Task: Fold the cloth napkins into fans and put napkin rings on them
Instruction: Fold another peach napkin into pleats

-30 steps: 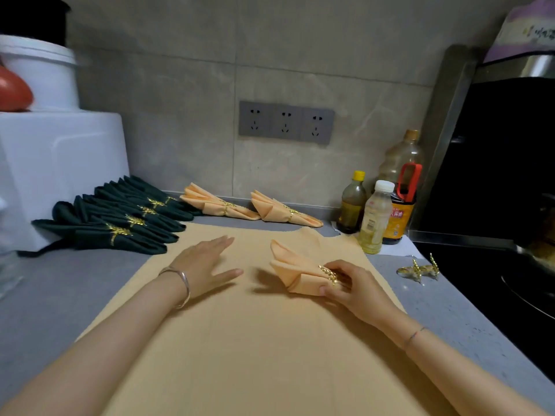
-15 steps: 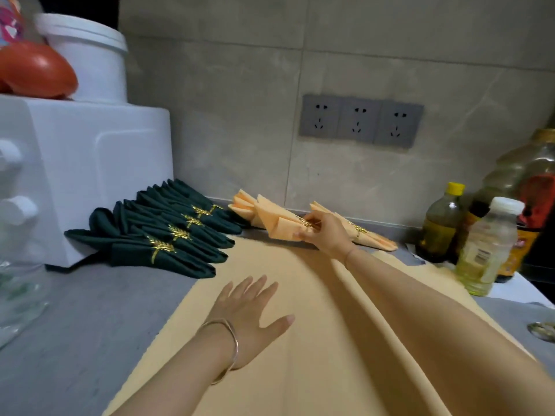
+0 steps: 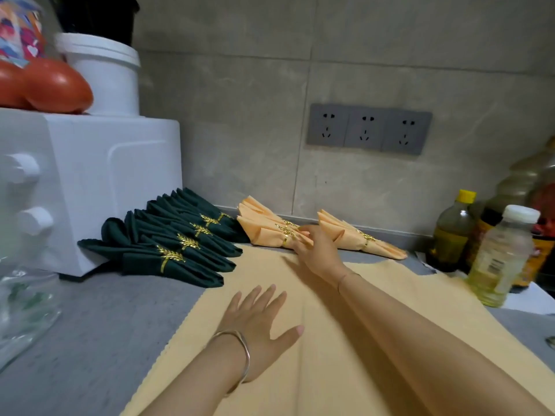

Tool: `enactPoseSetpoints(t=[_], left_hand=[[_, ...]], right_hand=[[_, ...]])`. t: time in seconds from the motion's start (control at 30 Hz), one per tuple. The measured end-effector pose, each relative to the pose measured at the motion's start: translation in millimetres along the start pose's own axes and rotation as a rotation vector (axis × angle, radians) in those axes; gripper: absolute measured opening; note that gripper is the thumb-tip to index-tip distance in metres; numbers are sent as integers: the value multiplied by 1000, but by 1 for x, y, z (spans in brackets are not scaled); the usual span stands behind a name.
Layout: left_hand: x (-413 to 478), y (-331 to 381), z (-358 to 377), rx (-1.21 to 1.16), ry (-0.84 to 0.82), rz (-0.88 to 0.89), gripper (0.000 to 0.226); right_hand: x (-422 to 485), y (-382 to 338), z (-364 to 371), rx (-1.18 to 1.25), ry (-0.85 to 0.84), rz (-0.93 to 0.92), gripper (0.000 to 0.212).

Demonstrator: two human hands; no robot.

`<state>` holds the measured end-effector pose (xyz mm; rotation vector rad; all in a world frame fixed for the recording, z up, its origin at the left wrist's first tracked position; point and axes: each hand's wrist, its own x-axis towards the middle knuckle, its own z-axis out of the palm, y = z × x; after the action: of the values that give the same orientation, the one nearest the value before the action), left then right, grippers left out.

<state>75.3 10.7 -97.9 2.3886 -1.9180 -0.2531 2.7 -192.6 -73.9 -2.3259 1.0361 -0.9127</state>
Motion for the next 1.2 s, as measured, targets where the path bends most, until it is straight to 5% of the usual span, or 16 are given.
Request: enactPoseSetpoints(t=[0.53, 0.77, 0.93, 1.1, 1.2], left_hand=[[-88, 36, 4, -51, -30, 101, 68], [-197, 64, 14, -49, -120, 340, 116], [-228, 74, 17, 6, -178, 384, 111], [-230, 71, 14, -6, -123, 407, 86], [-232, 65, 5, -183, -130, 356, 117]], right_hand=[[-295, -2, -147, -327, -392, 84, 67], [-385, -35, -173, -363, -529, -14, 80], [-413, -48, -185, -485, -627, -57, 103], [-423, -55, -190, -513, -586, -41, 77], [-420, -56, -197, -369, -567, 43, 65]])
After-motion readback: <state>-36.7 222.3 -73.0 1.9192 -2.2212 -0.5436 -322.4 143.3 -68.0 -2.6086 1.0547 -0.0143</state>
